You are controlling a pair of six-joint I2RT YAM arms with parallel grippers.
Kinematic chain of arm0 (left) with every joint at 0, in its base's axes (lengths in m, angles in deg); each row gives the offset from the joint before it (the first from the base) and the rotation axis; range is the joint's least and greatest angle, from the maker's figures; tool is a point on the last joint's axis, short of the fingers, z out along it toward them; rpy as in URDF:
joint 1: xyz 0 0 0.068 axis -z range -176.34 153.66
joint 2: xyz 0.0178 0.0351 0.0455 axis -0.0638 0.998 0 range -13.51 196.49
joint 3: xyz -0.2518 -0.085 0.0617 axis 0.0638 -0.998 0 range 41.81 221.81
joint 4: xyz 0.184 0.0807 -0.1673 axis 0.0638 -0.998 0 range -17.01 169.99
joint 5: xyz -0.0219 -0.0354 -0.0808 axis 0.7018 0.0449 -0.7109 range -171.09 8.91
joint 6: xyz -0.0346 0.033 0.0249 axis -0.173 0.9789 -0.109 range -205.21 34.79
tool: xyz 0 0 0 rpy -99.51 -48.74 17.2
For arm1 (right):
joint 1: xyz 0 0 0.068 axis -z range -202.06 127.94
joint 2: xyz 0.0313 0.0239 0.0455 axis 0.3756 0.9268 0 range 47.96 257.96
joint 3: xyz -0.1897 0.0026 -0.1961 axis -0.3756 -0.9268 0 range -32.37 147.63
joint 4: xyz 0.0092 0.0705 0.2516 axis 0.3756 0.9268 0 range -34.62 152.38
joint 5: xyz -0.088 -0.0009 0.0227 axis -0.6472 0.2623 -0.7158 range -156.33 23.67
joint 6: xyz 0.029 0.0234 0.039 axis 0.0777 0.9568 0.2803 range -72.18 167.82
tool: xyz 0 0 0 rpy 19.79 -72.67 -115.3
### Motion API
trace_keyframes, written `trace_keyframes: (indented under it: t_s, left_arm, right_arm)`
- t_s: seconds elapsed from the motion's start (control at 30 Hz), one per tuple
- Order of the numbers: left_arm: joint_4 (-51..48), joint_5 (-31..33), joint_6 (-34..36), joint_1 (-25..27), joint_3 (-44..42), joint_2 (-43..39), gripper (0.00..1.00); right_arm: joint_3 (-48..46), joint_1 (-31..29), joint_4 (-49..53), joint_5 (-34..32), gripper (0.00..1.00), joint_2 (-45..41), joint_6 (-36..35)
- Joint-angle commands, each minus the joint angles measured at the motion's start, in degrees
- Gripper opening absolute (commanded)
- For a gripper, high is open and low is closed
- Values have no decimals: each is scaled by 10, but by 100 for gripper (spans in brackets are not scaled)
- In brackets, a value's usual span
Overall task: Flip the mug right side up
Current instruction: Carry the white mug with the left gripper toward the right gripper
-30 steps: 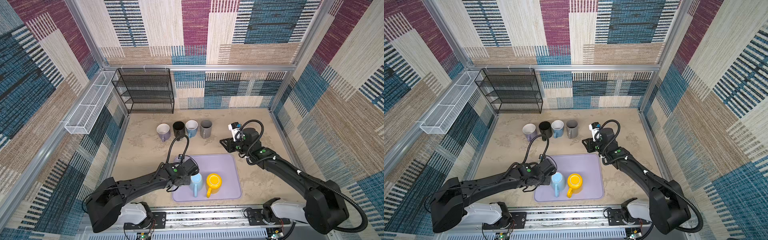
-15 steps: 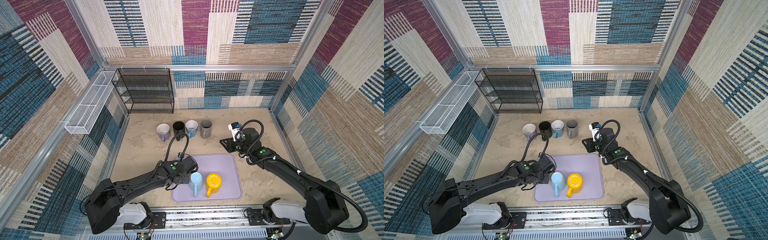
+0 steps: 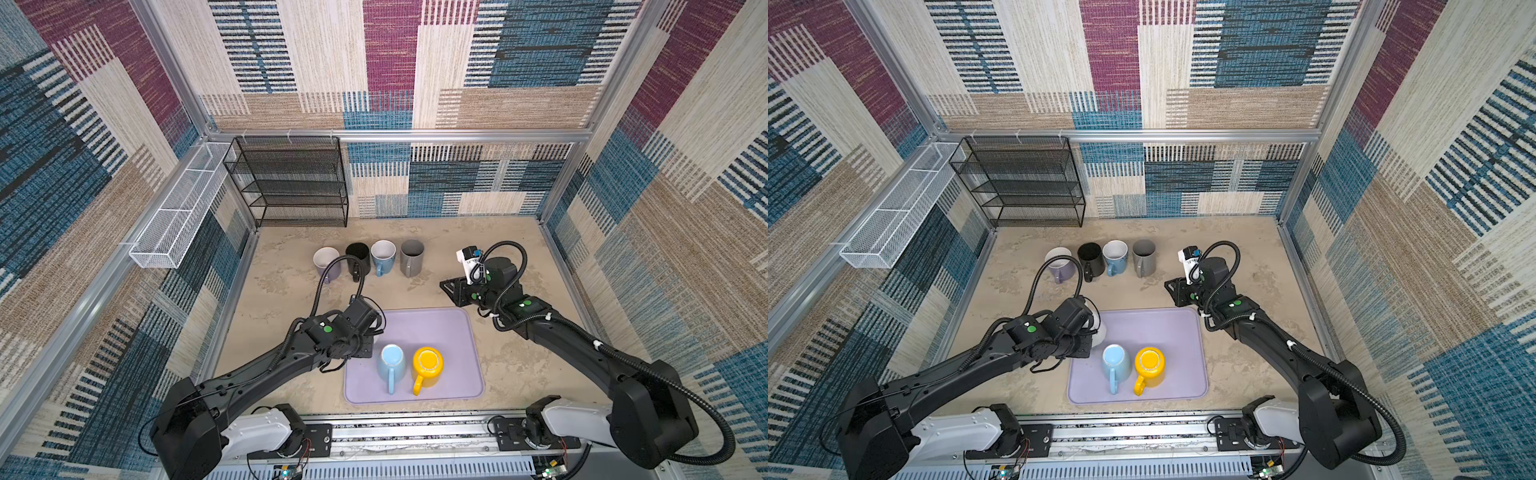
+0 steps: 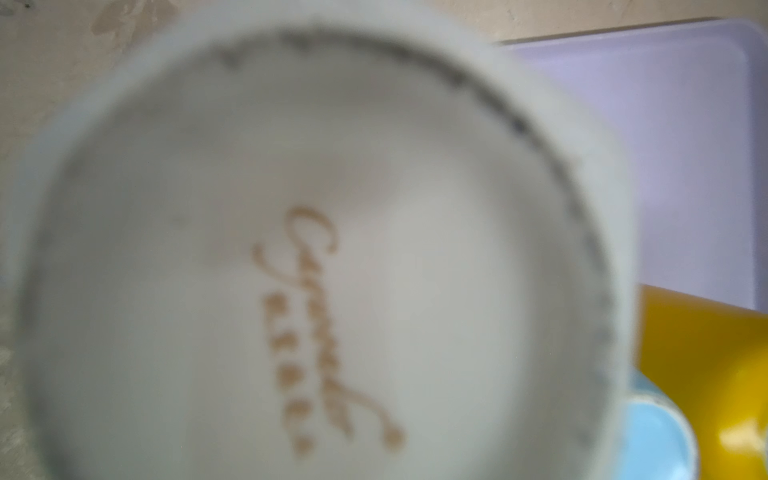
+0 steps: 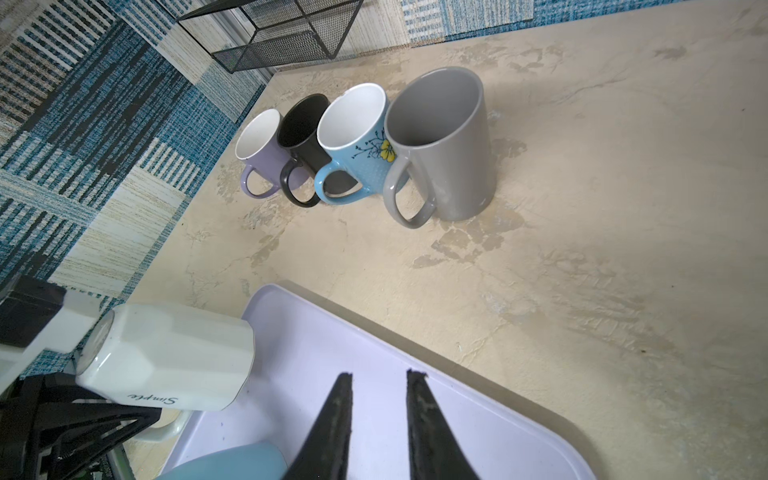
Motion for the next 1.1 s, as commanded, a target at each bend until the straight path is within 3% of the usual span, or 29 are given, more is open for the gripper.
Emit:
trace_keyframes:
  t_s: [0.0,0.4,0.77,0.83,0.87,1.07]
  left_arm:
    - [52,-38,36,-15,6,-13,0]
    - [123,-127,76,-80,35,-44,0]
    - [225,-225,88,-124,93,-2,0]
    - [250,-236,89,-131,105,8,0]
    - [262,-243,89,-134,112,14,0]
    - [344,-280,83,-153,137,35,0]
  right_arm:
    - [-2,-1,-16,-9,27,-5,6]
    - [-5,-1,-20,-10,27,-8,9]
    - [-5,-1,-21,-11,29,-8,8]
    - [-4,-1,-23,-8,30,-7,9]
    - [-3,-1,-23,-8,39,-7,10]
    - [6,-1,-29,1,41,-7,13]
